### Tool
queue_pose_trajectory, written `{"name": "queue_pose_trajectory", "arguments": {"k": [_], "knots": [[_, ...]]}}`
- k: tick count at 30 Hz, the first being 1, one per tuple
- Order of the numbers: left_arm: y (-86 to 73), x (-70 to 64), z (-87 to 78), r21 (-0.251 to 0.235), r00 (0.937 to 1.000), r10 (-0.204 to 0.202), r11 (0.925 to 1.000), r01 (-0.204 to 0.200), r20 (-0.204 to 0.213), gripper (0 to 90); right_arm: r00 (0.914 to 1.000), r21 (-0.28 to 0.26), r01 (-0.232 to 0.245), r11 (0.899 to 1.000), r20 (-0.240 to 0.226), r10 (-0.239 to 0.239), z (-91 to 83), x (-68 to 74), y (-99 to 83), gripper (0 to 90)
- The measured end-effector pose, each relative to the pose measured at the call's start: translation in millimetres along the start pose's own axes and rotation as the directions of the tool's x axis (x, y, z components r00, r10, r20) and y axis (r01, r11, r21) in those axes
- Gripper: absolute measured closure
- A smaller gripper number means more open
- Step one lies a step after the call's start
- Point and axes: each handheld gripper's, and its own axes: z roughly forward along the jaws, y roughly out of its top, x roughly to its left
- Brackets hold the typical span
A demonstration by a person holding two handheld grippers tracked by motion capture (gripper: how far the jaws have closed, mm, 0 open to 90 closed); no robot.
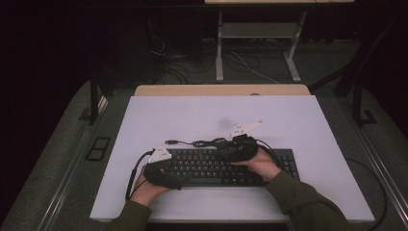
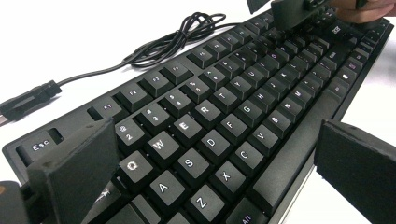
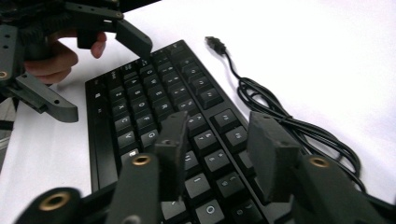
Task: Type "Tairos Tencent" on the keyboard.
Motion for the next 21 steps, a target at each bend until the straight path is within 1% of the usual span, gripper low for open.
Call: {"name": "queue_pose_trajectory", "arguments": {"k": [3,7,13,16,21], "knots": [[0.0,0.3,0.2,-0.001,1.0000,0.001,1.0000,-0.001,0.003,0.0,0.9999,0.005,0.003,1.000,-0.015,-0.003,2.4,-0.2,1.1,65.3],[-0.2,0.6,0.2,-0.003,1.0000,0.003,1.0000,-0.003,0.003,0.0,0.9994,0.012,0.013,1.000,-0.031,-0.012,4.6,0.7,1.1,74.5],[-0.6,0.3,0.1,-0.005,1.0000,0.007,1.0000,-0.007,0.005,0.0,0.9985,0.050,0.032,0.998,-0.045,-0.030,8.4,3.7,-0.7,86.6],[-0.6,0.1,0.6,-0.004,0.9999,0.010,0.9999,-0.010,0.008,0.0,0.9979,0.068,0.044,0.997,-0.051,-0.041,9.5,3.7,-1.7,89.5],[-0.7,0.3,0.8,-0.004,0.9999,0.014,0.9999,-0.014,0.010,0.0,0.9975,0.101,0.053,0.993,-0.051,-0.048,12.2,4.1,-3.7,89.6]]}}
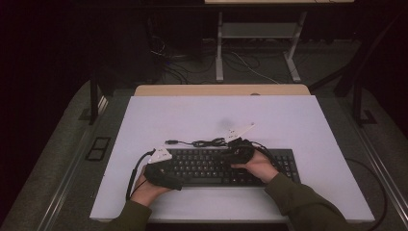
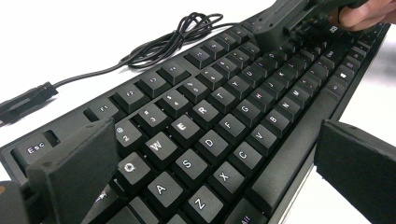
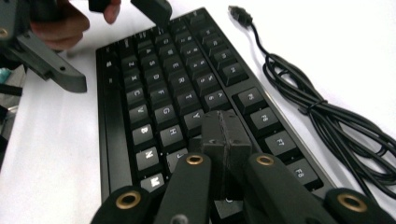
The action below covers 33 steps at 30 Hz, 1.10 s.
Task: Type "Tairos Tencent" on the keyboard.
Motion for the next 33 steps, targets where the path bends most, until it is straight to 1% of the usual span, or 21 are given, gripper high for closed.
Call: {"name": "queue_pose_trajectory", "arguments": {"k": [3,9,12,14,24,26,27,33], "knots": [[-0.1,0.2,-0.2,0.000,1.0000,0.002,1.0000,-0.002,-0.001,0.0,1.0000,0.013,0.006,1.000,0.003,-0.006,1.6,-0.1,-0.7,89.6],[-0.3,0.1,0.0,0.003,1.0000,0.005,1.0000,-0.005,-0.002,0.0,1.0000,0.033,0.001,0.999,0.007,-0.002,3.3,0.5,-1.5,89.6],[-0.3,0.1,0.0,0.004,1.0000,0.006,1.0000,-0.006,-0.002,0.0,0.9999,0.051,0.002,0.999,0.017,-0.003,4.6,0.2,-2.3,89.6],[-0.4,0.2,-0.3,0.003,1.0000,0.006,1.0000,-0.006,-0.003,0.0,0.9999,0.058,0.002,0.998,0.014,-0.003,5.1,-0.1,-2.7,89.6],[-0.5,0.4,-0.5,0.002,1.0000,0.006,1.0000,-0.006,-0.003,0.0,0.9999,0.063,-0.001,0.998,0.015,0.000,5.6,0.4,-3.0,89.6],[-0.4,0.4,-0.5,0.001,1.0000,0.006,1.0000,-0.006,-0.003,0.0,0.9999,0.073,-0.001,0.997,0.017,0.000,6.1,1.0,-3.1,89.7],[-0.4,0.4,-0.5,0.001,1.0000,0.007,1.0000,-0.007,-0.003,0.0,0.9997,0.079,0.005,0.997,0.025,-0.007,7.0,1.1,-3.6,89.7],[-0.4,0.4,-0.7,0.002,1.0000,0.005,1.0000,-0.005,-0.004,0.0,0.9998,0.077,0.000,0.997,0.020,-0.001,7.0,0.7,-3.7,89.7]]}}
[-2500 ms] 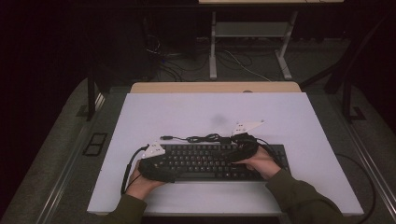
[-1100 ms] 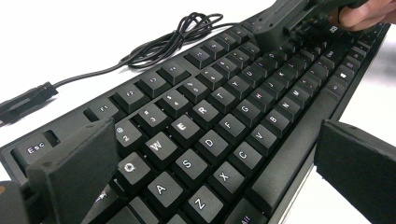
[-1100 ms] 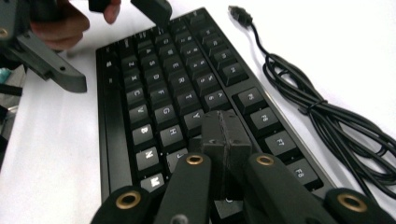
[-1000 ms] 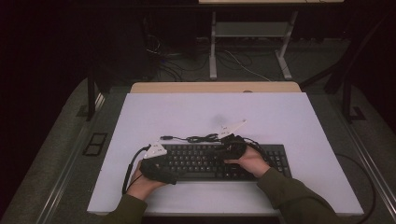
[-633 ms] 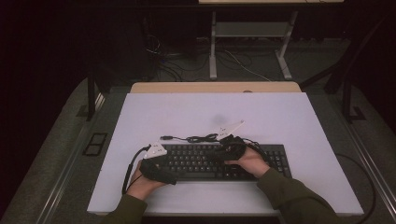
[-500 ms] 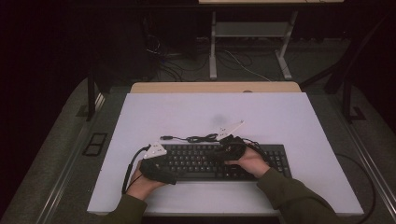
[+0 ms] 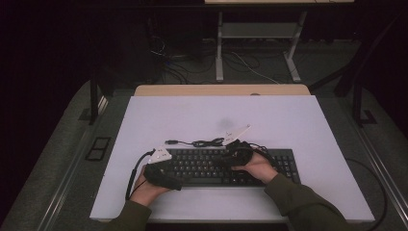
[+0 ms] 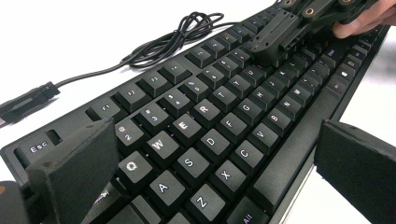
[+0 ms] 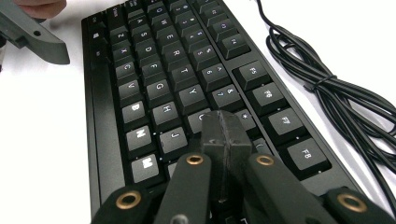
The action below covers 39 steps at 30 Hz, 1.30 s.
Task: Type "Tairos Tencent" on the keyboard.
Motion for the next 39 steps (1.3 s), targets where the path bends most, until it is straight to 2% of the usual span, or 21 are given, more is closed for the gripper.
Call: {"name": "queue_pose_trajectory", "arguments": {"k": [7,15,20,31,39], "knots": [[0.4,-0.1,-0.4,-0.003,1.0000,-0.004,1.0000,0.004,-0.001,0.0,1.0000,-0.005,-0.001,1.000,-0.003,0.001,-0.6,0.0,0.2,89.6],[0.9,0.3,-0.7,-0.004,1.0000,-0.001,1.0000,0.001,-0.004,0.0,0.9998,-0.043,0.004,0.999,-0.019,-0.005,-4.6,0.6,1.4,86.2],[1.3,0.5,-1.2,-0.005,1.0000,0.001,1.0000,-0.001,-0.006,0.0,0.9997,-0.070,-0.009,0.998,-0.022,0.007,-7.8,-1.2,1.3,77.1],[1.5,2.9,-1.6,-0.006,0.9999,0.003,1.0000,-0.004,-0.014,1.5,0.9989,-0.121,-0.046,0.992,-0.006,0.046,-15.0,-3.4,-0.7,44.0],[3.3,4.0,-0.9,-0.017,0.9997,0.011,0.9998,-0.011,-0.020,7.2,0.9981,-0.147,-0.049,0.988,0.030,0.054,-20.7,-3.1,-3.8,37.1]]}}
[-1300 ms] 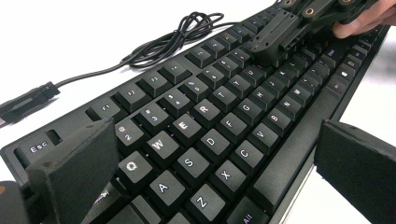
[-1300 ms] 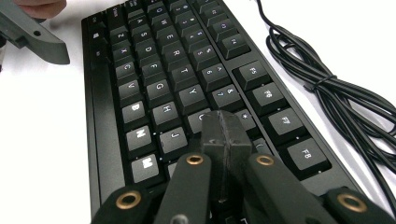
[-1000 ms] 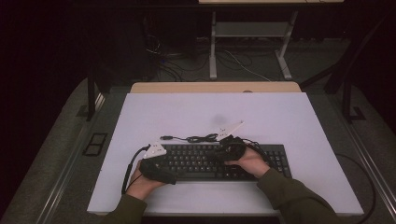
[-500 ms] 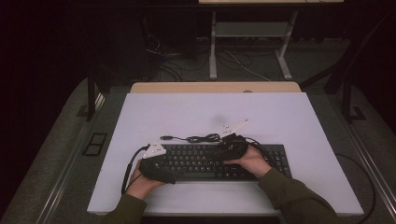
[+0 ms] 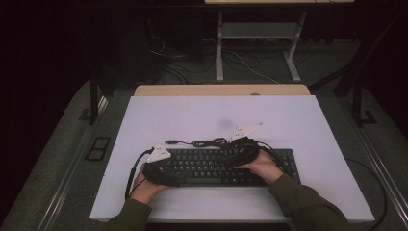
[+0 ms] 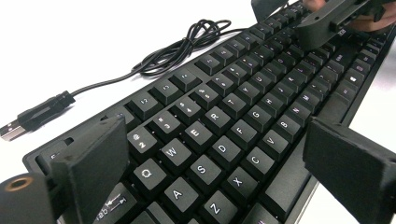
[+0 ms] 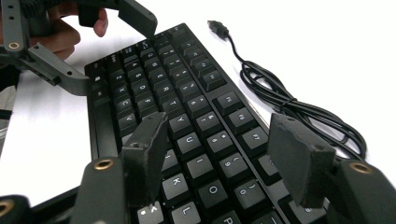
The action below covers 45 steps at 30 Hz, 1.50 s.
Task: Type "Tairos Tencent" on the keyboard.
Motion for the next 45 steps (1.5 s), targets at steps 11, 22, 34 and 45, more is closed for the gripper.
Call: {"name": "queue_pose_trajectory", "arguments": {"k": [11,22,34,45], "knots": [[6.2,5.3,2.2,-0.010,1.0000,0.000,0.9999,0.001,0.003,21.9,0.9994,-0.027,-0.019,0.999,0.029,0.020,-10.6,0.0,-7.1,32.3],[14.6,7.0,9.7,-0.001,0.9995,0.027,0.9996,-0.027,0.015,51.7,0.9973,-0.037,-0.038,0.999,0.061,0.040,-21.3,-1.3,-16.0,31.3],[21.6,10.8,21.6,0.045,0.9974,0.017,0.9988,-0.021,0.070,88.1,0.9939,-0.047,-0.054,0.997,0.093,0.058,-31.8,-2.7,-24.2,29.8],[22.7,8.3,30.4,0.075,0.9952,0.031,0.9964,-0.038,0.093,89.0,0.9916,-0.049,-0.072,0.996,0.103,0.077,-34.7,-3.5,-27.5,26.2]]}}
